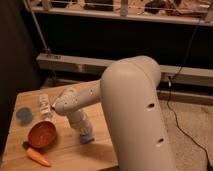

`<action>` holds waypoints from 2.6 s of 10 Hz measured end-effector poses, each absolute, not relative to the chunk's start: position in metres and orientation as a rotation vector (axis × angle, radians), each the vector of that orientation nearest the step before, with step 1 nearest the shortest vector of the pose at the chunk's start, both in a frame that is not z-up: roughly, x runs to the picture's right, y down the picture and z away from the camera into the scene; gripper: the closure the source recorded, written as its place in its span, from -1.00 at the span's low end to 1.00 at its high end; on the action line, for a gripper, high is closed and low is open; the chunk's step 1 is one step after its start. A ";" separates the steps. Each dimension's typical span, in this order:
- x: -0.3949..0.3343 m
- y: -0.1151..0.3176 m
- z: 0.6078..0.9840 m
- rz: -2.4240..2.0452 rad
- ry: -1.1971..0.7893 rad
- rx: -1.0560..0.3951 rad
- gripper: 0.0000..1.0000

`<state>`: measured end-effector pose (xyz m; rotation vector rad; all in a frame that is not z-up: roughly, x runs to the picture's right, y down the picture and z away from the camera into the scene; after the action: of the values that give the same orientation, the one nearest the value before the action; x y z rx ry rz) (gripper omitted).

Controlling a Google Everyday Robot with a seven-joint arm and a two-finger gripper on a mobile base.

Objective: Wipe the white sponge on the table

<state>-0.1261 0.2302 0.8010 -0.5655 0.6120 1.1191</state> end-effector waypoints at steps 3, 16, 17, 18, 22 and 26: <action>-0.133 0.228 0.807 1.101 0.609 -0.572 1.00; -0.186 0.176 0.852 1.014 0.534 -0.516 1.00; -0.188 0.167 0.856 1.020 0.524 -0.505 1.00; -0.188 0.159 0.858 1.027 0.516 -0.495 1.00; -0.187 0.138 0.870 1.036 0.507 -0.468 1.00; -0.191 0.132 0.889 1.051 0.510 -0.483 1.00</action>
<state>-0.1908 0.1317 0.8886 -0.4833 0.5098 1.0506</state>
